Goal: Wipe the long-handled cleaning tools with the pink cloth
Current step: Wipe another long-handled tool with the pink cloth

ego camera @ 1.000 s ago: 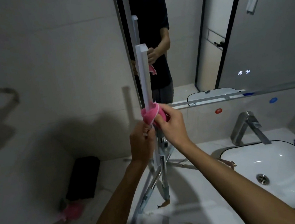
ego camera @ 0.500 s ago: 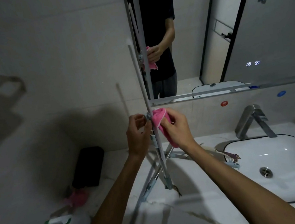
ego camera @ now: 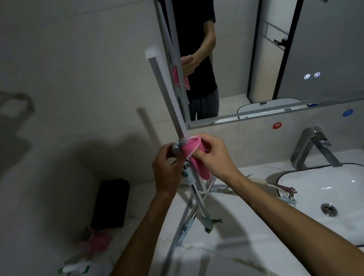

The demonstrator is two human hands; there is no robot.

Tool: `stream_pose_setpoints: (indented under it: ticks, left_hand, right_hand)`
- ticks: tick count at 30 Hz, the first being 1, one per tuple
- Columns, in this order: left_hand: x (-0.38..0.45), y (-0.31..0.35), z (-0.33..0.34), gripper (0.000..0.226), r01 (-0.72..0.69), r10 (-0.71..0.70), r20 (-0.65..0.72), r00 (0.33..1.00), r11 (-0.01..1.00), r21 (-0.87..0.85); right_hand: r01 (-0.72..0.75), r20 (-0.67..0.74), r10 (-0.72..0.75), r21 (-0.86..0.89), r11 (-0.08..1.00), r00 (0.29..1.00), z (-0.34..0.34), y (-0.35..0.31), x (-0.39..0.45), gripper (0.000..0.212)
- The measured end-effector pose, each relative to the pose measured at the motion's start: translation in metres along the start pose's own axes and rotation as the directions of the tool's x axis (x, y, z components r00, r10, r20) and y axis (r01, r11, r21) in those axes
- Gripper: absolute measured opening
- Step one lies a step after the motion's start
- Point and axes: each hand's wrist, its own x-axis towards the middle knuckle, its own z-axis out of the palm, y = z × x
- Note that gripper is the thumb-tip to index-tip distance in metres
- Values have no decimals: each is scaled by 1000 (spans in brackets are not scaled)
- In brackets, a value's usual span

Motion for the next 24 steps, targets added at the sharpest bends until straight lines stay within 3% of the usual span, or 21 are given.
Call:
stream_pose_setpoints:
  ticks: [5, 10, 13, 18, 21, 24]
  left_hand:
    - [-7, -3, -8, 46, 55, -51, 32, 998, 991, -123]
    - [-12, 0, -6, 20, 45, -42, 49, 998, 996, -74]
    - [-16, -3, -2, 34, 96, -90, 79, 993, 993, -73]
    - [-23, -9, 1, 66, 84, -84, 48, 995, 996, -7]
    - [-19, -15, -2, 71, 121, -122, 94, 988, 992, 15]
    - [-17, -17, -2, 73, 150, -147, 134, 980, 989, -8]
  right_hand:
    - [-36, 86, 33, 30, 999, 996, 0, 8, 0, 19]
    - [12, 75, -12, 1, 1000, 997, -1, 16, 1, 24]
    - [36, 109, -32, -32, 999, 993, 6, 28, -6, 21]
    - [-44, 23, 46, -87, 995, 999, 24, 57, -25, 16]
    - [-90, -31, 88, -82, 993, 996, 24, 56, -23, 13]
    - [-43, -45, 41, -51, 998, 998, 20, 44, -15, 9]
